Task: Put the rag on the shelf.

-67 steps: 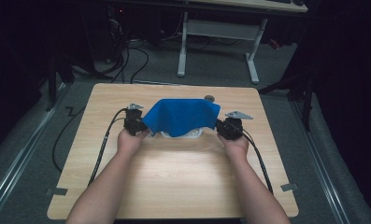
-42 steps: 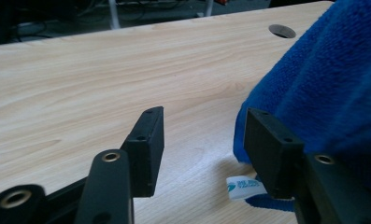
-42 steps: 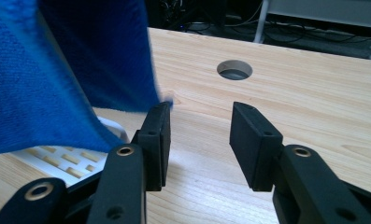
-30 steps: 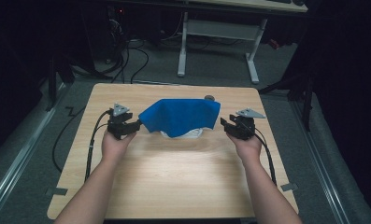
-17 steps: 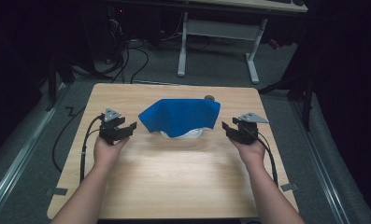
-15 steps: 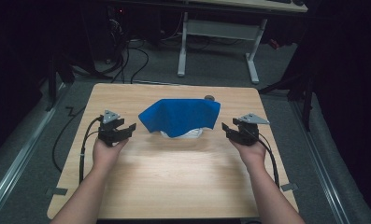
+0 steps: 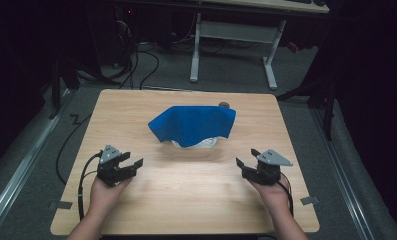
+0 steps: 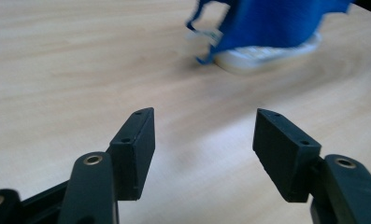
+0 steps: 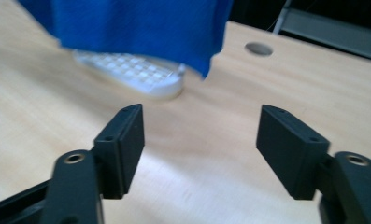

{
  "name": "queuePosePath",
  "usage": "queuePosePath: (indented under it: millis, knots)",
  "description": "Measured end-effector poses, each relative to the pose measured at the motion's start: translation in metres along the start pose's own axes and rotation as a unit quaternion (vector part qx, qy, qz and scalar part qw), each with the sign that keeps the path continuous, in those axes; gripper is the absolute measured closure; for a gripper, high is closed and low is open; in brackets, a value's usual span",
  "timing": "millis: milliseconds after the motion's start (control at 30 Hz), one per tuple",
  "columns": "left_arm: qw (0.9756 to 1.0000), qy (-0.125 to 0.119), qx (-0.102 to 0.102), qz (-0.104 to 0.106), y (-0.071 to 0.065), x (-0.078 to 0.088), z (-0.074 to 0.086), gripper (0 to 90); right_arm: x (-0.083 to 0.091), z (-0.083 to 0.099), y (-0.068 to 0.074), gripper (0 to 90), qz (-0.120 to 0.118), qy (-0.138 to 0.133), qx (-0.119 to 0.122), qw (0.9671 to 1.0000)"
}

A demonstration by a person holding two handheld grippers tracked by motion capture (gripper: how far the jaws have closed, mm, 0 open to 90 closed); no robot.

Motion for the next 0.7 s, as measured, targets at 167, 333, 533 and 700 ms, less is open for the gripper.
queuePosePath:
  millis: [167,333,533,700]
  knots:
    - [0.9992,0.013,-0.035,0.013,-0.042,0.014,0.036,37.6,0.025,0.031,0.024,27.6,-0.013,0.012,-0.027,0.9995]
    - [0.995,0.055,-0.082,0.017,-0.074,0.014,0.061,38.0,0.033,0.057,0.049,27.3,-0.03,0.043,0.007,0.9986]
    - [0.9938,0.075,-0.077,0.03,-0.075,0.003,0.065,36.8,0.023,0.057,0.056,27.7,-0.042,0.051,0.018,0.9977]
    - [0.9945,0.074,-0.066,0.033,-0.071,0.004,0.065,36.4,0.021,0.06,0.053,27.7,-0.045,0.054,0.01,0.9974]
Point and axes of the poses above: each handheld gripper's, and its own axes: x roughly backward along the jaws, z roughly out of its underside, y roughly to its left, the point moved 9 cm from there along -x, roughly forward along the jaws, and after that the axes turned 5 degrees about z, right-handed, at the moved point
